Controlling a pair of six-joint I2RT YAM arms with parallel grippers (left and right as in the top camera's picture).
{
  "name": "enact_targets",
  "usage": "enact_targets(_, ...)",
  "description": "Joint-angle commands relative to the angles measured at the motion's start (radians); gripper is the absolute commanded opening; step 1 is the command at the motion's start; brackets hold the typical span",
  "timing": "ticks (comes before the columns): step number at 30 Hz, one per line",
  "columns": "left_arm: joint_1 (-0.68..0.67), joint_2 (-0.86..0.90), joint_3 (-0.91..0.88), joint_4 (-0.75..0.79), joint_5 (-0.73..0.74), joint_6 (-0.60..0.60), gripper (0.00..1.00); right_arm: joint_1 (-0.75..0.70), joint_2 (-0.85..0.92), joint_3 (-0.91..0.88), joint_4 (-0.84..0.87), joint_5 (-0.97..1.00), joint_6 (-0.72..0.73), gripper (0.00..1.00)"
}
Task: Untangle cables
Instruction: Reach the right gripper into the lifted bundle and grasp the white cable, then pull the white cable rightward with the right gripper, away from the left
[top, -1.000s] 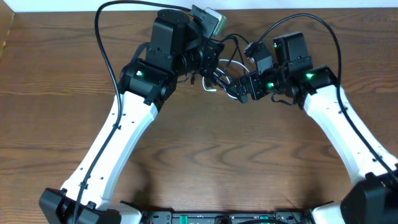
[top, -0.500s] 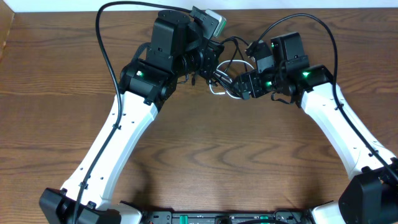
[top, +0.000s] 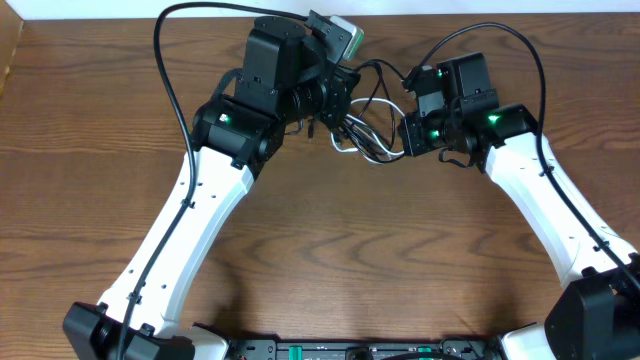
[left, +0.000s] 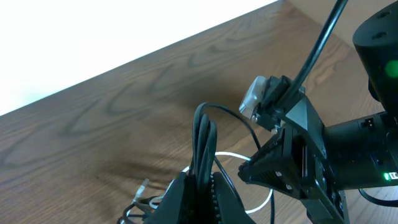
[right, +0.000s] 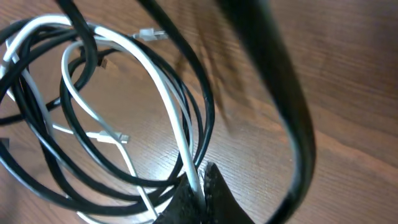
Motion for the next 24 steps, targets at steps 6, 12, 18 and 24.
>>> enact_targets(6, -0.003, -0.014, 0.01, -0.03, -0.08, 0.045, 0.08, -0.018, -0.057, -0.002, -0.035, 0.008, 0.056, 0.01)
enact_targets(12, 0.005, 0.02, 0.007, -0.058, -0.216, 0.056, 0.07, -0.095, -0.234, 0.002, -0.109, 0.008, 0.056, 0.01)
enact_targets(18, 0.072, 0.044, 0.007, -0.05, -0.346, 0.055, 0.07, -0.261, -0.428, 0.002, -0.207, 0.113, 0.056, 0.01)
enact_targets(24, 0.228, 0.019, 0.008, -0.053, -0.424, -0.008, 0.08, -0.526, -0.525, 0.002, -0.29, 0.187, 0.056, 0.01)
